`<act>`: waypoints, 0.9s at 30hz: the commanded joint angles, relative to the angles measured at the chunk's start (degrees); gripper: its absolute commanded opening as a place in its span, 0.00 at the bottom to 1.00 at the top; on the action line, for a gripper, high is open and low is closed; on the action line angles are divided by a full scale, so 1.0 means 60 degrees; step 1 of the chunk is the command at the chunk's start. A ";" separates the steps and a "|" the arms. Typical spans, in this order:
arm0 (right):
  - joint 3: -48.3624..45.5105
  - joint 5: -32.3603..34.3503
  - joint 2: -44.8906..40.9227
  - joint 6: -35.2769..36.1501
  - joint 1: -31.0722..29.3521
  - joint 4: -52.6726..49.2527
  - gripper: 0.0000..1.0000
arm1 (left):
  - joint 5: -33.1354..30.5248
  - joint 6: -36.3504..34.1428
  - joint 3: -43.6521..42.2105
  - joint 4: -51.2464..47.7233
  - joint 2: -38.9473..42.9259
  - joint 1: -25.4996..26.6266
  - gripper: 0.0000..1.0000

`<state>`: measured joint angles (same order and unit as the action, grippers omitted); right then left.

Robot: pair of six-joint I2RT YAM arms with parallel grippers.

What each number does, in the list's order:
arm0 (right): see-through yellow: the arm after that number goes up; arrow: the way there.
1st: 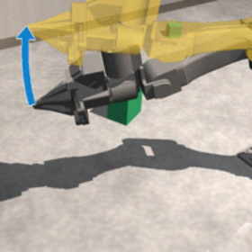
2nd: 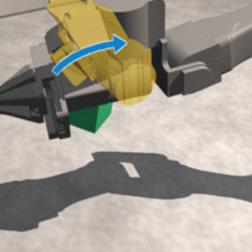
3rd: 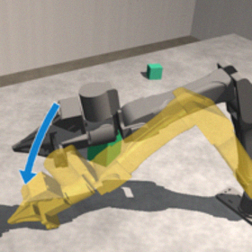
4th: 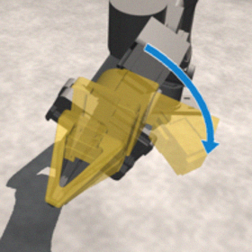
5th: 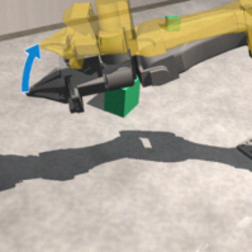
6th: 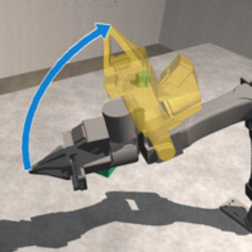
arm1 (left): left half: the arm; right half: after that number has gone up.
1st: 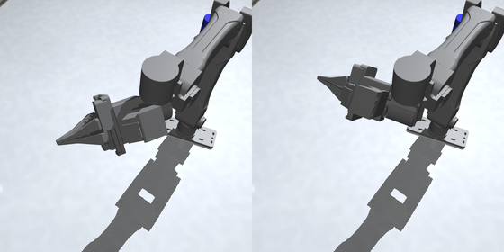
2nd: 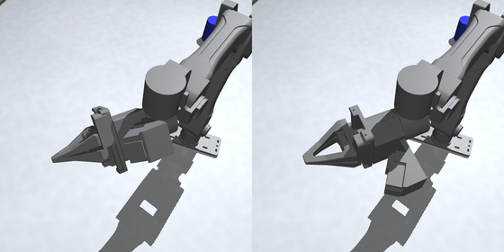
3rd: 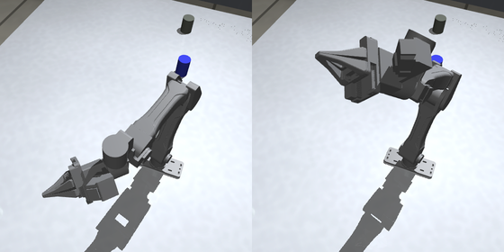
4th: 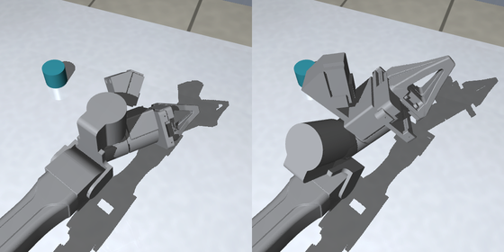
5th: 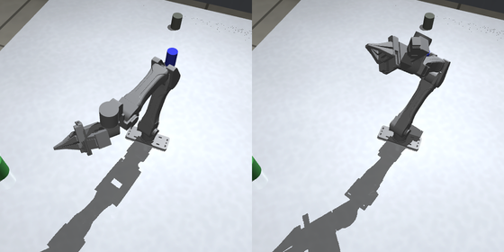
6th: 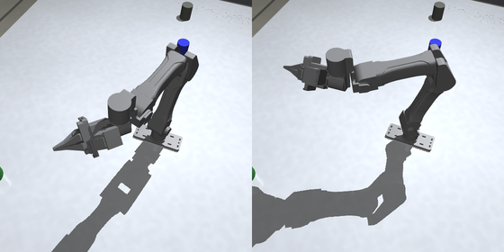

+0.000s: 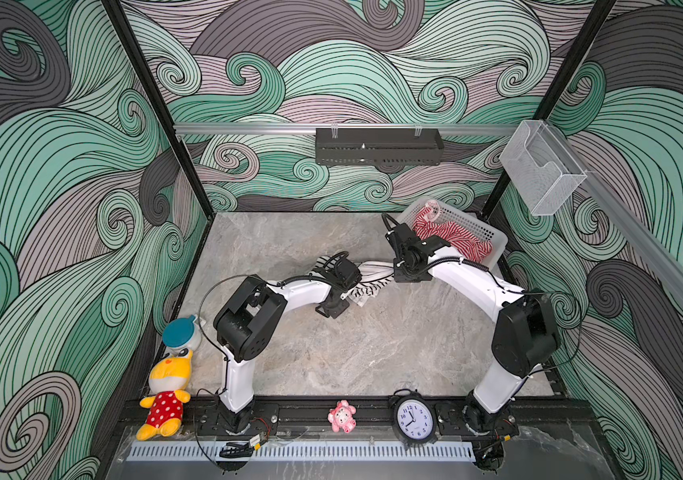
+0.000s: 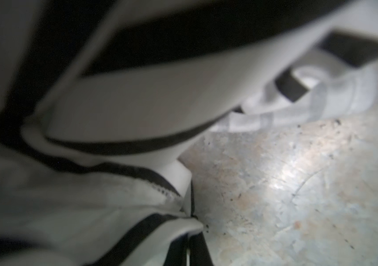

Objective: Fold and stack the tank tops

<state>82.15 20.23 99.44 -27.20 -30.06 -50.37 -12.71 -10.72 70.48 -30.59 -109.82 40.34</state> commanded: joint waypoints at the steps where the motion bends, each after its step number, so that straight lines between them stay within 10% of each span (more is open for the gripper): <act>1: 0.0297 0.0504 -0.0380 0.0044 -0.0142 -0.0305 0.00 | -0.0228 -0.0788 -0.0393 -0.0036 0.1335 -0.0366 0.00; 10: 0.2311 0.1213 -0.1411 0.0734 -0.0547 -0.1484 0.00 | 0.0799 -0.2854 0.1752 -0.1726 0.5315 -0.3100 0.00; 27: 0.7516 0.2239 -0.2781 0.1794 -0.3908 -0.3850 0.00 | 0.0598 -0.2765 0.6199 -0.4106 0.7238 -0.3504 0.00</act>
<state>121.08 29.15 83.96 -18.11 -50.87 -68.90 -7.55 -27.03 102.02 -50.74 -67.70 19.64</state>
